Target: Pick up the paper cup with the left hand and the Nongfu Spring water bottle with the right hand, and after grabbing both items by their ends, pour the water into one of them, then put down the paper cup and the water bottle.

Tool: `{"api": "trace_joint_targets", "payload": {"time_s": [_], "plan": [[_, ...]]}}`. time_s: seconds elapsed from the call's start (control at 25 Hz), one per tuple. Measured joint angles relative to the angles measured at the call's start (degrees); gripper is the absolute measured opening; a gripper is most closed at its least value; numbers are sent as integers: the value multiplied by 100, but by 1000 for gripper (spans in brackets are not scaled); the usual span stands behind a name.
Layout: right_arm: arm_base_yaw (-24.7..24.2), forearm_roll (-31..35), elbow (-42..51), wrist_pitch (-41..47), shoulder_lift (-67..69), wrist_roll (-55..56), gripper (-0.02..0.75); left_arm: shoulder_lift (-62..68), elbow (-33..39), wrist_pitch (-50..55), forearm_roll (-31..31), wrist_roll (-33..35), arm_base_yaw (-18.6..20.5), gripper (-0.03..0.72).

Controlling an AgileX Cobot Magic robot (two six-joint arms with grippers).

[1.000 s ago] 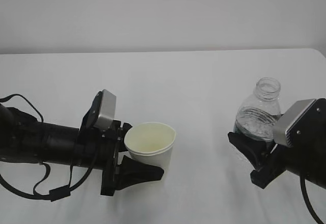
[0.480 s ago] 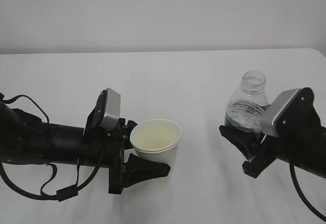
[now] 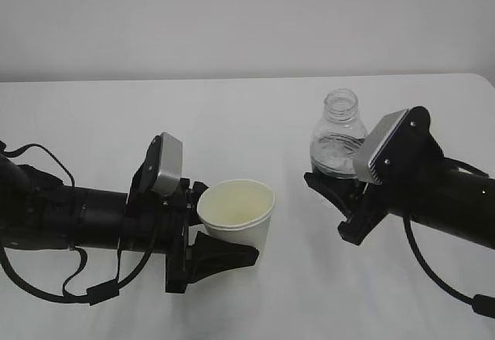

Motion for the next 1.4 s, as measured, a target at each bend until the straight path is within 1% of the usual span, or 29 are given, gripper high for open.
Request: {"api": "trace_joint_targets", "payload": {"time_s": [0.36, 0.72, 1.4], "plan": [[24, -92, -322, 351, 11, -39, 446, 0, 0, 0, -1, 0, -24, 503], [71, -273, -587, 372, 410, -320, 446, 0, 0, 0, -12, 0, -322, 503], [71, -285, -601, 165, 424, -1649, 445, 0, 0, 0, -80, 0, -345, 503]]}}
